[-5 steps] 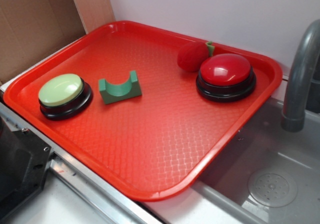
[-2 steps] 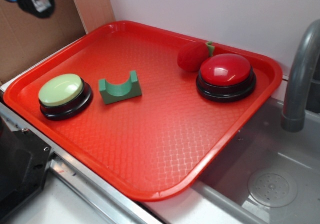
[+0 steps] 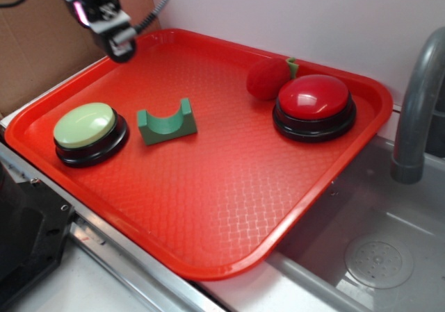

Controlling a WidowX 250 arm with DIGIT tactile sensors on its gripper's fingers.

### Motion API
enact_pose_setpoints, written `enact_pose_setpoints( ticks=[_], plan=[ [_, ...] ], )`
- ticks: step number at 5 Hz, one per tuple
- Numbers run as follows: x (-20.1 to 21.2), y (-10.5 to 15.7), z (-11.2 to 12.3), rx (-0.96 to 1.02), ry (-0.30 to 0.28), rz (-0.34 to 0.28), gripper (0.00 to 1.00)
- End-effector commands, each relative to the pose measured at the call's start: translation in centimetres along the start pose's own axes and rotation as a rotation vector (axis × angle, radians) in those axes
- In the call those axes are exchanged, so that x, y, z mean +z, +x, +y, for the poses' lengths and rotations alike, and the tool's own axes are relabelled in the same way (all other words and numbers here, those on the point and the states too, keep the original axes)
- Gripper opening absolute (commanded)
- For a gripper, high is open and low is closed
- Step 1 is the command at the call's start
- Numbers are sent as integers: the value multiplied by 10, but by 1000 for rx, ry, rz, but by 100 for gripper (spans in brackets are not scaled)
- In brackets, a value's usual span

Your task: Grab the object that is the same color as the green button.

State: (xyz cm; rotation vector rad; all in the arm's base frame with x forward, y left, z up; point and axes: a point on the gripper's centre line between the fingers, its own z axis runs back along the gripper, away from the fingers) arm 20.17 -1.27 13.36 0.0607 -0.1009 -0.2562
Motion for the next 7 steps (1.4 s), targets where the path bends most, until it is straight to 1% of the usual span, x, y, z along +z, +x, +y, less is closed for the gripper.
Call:
enact_pose_setpoints(
  ticks=[1,2,3,4,5,6,7],
  plan=[
    [-65,36,7,-118,-40,-77,100],
    [-95,40,0,-185,-111,-54,100],
    [-104,41,-12,-252,-199,-82,100],
    [-111,38,-15,-267,-215,-76,100],
    [-116,37,-16,-172,-185,-53,0],
    [-114,37,-17,-148,-133,-6,0],
    [-102,38,-13,-134,-190,13,0]
  ],
)
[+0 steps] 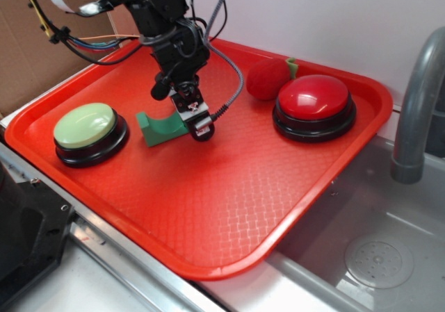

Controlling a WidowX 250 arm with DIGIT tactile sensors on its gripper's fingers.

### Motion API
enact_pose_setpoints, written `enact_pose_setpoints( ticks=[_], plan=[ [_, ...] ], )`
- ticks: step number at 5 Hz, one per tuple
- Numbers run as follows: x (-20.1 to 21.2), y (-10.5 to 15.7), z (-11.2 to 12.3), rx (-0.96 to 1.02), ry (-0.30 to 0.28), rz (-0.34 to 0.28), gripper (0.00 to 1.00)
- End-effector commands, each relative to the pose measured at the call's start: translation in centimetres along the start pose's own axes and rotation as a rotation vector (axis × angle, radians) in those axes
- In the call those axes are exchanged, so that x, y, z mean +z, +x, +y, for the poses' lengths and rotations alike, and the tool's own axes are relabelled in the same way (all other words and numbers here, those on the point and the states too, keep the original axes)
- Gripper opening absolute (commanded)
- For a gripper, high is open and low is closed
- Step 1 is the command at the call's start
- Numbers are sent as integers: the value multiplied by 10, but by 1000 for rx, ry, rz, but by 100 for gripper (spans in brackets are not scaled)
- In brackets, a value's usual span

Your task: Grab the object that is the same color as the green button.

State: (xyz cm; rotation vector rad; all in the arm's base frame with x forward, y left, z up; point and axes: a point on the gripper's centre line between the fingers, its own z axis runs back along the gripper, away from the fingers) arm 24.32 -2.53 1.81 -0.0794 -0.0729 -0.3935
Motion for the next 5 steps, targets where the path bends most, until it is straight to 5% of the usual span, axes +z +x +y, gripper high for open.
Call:
enact_pose_setpoints(
  ticks=[1,3,5],
  plan=[
    [62,11,-9,157,-3,52,0],
    [161,17,-22,358,-31,-6,0],
    [201,12,-33,485,23,-113,0]
  ],
)
